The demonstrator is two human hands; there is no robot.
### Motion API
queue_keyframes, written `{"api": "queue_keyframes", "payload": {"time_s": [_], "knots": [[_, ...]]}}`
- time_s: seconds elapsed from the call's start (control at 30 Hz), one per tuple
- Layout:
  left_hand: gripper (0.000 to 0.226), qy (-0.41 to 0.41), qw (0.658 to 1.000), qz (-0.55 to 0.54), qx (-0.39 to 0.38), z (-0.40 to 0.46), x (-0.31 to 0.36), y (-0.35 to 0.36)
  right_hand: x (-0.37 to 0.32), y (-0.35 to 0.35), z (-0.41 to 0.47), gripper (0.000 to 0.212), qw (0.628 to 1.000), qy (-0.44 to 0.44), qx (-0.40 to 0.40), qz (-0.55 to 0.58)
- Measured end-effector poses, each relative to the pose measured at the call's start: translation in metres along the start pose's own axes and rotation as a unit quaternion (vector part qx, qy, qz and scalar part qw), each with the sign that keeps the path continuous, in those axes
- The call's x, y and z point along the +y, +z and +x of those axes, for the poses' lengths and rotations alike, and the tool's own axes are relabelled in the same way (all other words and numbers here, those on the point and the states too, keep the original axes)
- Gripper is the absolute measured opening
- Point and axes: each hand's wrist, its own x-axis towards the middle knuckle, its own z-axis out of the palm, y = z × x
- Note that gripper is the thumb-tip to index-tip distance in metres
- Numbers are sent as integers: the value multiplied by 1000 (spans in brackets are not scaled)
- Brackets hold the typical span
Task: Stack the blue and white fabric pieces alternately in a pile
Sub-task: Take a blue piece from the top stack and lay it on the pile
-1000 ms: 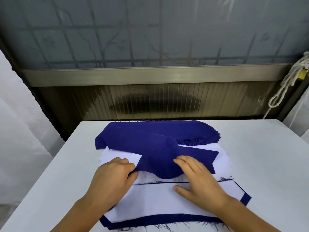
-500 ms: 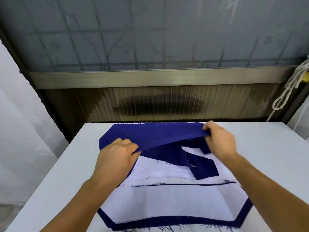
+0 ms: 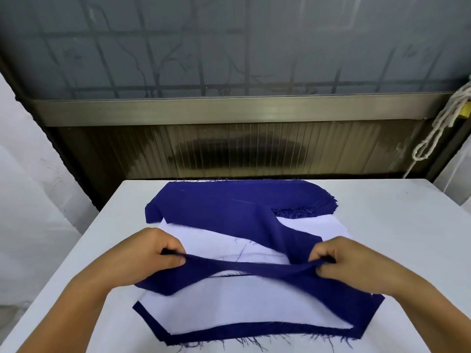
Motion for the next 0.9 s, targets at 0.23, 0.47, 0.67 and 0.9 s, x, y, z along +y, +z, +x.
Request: {"api": "queue_keyframes", "payload": {"time_s": [0.23,0.47,0.67,0.9], "knots": [[32,-18,999,-2,-38,13,-12,1,1,32,20,18,993,25,-37,109],[19,-23,999,-16,19,18,0,4,16,7,42,21,970,50,239,-17],[23,-13,973,25,229,24,17,7,8,-10,38,23,883,-7,433,-183],[33,180,914,141,334,-15,-10,62,52,48,-16,34,800,-271,471,-254]]}}
